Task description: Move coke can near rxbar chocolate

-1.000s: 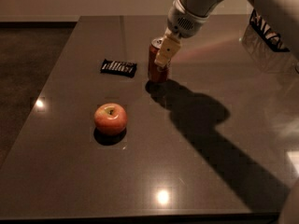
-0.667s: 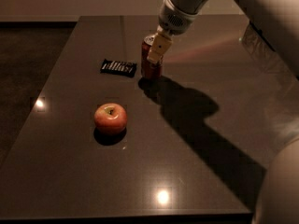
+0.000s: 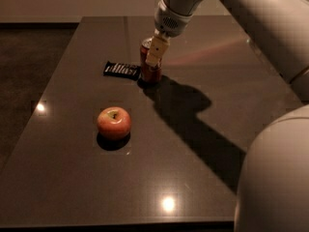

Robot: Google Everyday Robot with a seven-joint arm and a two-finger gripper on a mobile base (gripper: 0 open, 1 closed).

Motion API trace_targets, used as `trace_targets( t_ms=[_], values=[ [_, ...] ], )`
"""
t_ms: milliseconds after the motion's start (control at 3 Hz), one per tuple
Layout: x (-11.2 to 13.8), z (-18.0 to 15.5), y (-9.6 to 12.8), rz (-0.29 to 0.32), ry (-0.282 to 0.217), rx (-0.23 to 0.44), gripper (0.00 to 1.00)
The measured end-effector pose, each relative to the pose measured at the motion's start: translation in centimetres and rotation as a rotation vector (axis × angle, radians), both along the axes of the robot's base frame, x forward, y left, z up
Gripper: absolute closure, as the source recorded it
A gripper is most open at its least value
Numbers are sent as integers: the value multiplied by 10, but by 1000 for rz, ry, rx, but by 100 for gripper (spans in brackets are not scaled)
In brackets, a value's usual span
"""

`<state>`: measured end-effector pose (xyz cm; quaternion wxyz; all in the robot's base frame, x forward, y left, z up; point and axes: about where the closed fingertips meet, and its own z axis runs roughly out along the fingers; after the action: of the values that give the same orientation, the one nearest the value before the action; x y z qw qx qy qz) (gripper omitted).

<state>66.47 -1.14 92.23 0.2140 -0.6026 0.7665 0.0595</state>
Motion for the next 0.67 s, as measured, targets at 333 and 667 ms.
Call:
trace_targets(
  t_ms=[333, 667],
  values=[
    [3, -7, 0, 0, 12, -9, 60],
    [4, -9, 2, 2, 14, -9, 36]
  ],
)
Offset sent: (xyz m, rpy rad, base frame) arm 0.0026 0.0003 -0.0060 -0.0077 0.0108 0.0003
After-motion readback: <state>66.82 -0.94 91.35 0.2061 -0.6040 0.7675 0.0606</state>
